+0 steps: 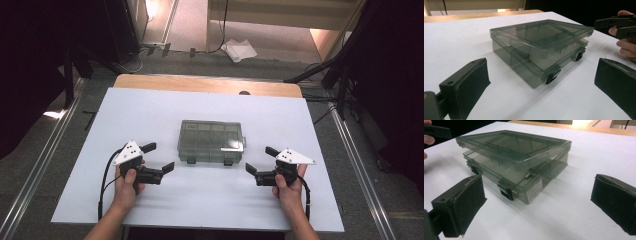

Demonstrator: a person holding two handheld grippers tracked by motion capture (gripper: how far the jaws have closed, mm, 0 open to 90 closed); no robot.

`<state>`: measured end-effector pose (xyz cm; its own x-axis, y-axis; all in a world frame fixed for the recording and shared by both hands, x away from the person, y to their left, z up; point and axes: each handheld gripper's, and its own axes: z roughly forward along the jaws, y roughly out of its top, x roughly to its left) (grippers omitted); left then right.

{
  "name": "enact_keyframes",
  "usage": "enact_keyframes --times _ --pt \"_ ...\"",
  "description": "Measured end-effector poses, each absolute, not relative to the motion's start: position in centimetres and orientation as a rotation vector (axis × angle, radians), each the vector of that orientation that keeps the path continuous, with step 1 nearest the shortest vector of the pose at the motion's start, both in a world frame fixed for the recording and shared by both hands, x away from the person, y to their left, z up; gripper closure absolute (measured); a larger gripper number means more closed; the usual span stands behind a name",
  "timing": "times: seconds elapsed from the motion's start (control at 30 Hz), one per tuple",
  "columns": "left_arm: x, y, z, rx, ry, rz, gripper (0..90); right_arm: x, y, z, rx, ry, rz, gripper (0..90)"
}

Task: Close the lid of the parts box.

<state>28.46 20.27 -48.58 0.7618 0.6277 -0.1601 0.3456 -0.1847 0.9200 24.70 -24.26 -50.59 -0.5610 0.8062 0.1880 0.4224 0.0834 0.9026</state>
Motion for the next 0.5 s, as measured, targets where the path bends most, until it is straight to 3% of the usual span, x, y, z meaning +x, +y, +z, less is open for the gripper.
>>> enact_keyframes --times 0.5 --pt "27.1 23.9 -48.6 1.805 0.779 0.352 0.0 22.8 -27.2 -50.8 1.254 1.963 1.458 0.0"
